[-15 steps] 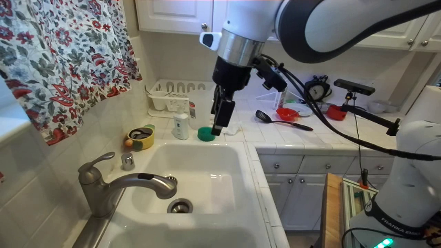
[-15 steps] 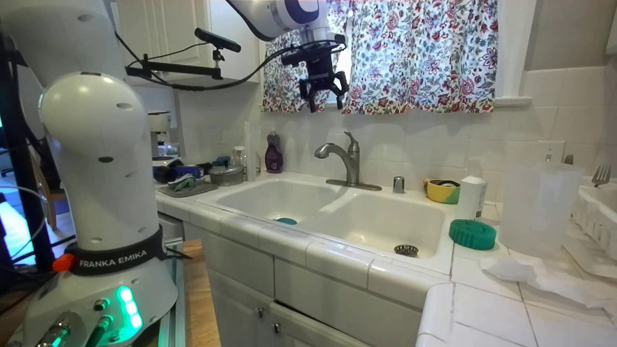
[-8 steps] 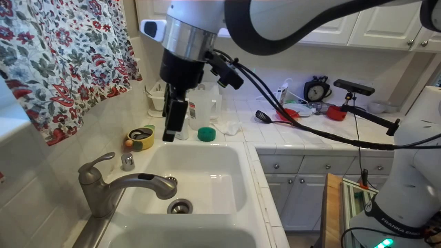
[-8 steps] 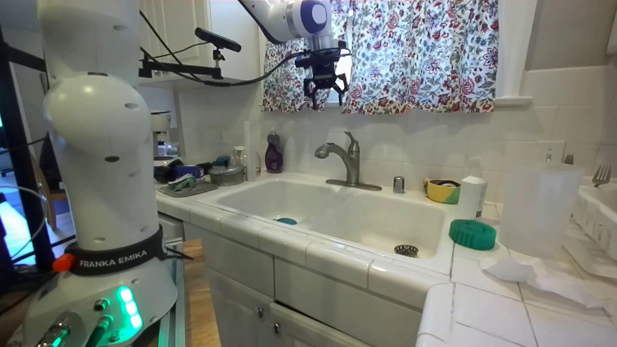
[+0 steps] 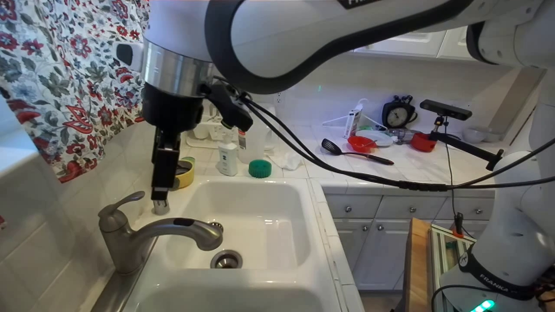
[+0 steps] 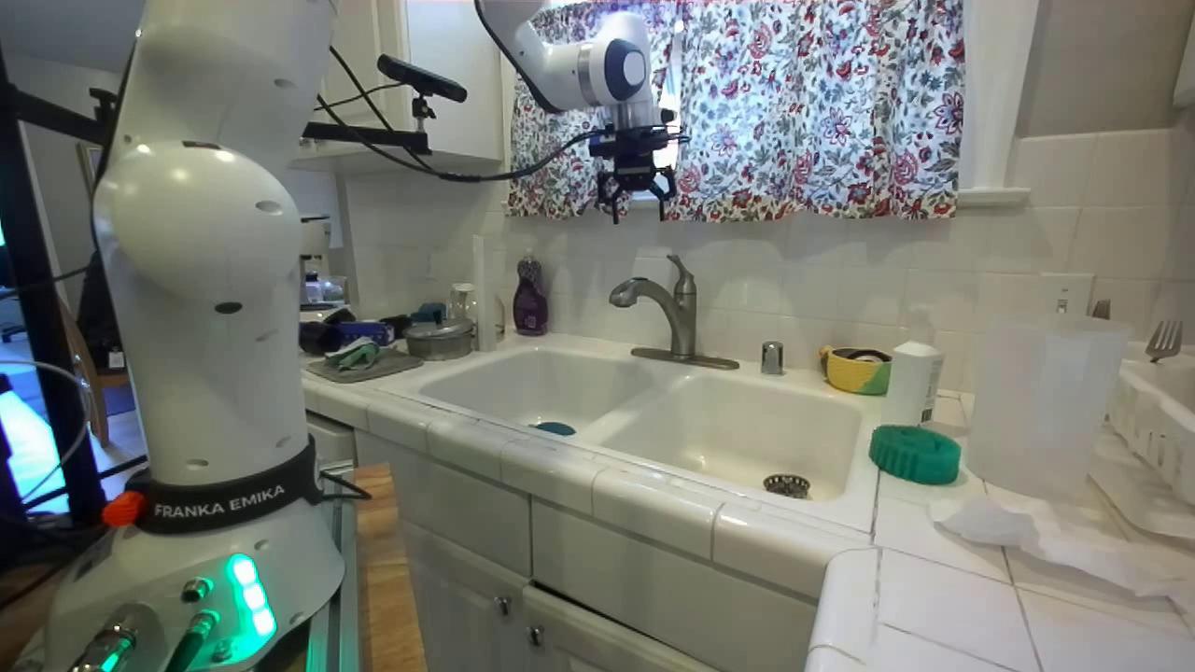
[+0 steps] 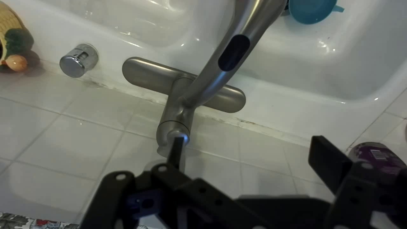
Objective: Move the tap nozzle to the right then open it
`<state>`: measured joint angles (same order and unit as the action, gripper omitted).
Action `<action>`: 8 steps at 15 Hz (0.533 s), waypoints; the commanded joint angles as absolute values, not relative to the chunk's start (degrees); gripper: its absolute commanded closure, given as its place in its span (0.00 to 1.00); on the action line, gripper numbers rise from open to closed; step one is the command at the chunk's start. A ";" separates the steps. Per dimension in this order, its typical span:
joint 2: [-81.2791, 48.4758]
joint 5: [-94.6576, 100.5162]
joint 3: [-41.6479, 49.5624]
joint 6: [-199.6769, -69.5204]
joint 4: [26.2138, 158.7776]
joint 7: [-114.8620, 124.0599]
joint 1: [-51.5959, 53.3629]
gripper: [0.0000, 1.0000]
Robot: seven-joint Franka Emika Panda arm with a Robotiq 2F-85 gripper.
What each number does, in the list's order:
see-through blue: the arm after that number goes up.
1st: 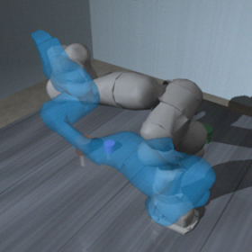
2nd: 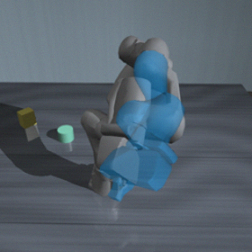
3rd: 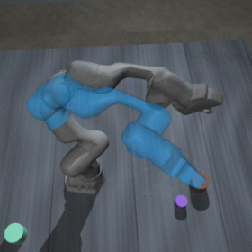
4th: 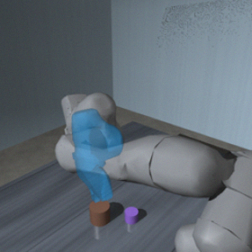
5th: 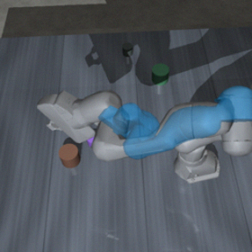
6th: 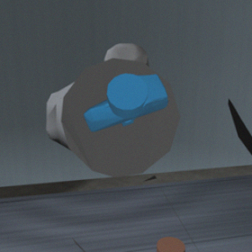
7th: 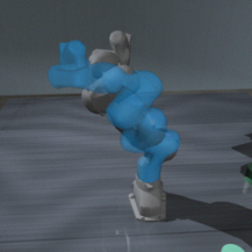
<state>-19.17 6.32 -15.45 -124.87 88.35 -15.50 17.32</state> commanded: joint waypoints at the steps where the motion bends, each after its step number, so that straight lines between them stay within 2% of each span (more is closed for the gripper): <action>1: -20.43 6.37 -15.36 -124.59 86.92 -15.44 17.62 0.00; 6: -21.75 4.39 -15.67 -125.57 86.34 -15.56 17.00 0.00; 7: -22.42 5.13 -15.27 -126.35 86.51 -14.43 17.50 0.25; 8: -23.36 5.56 -15.19 -127.31 86.47 -13.68 17.92 0.26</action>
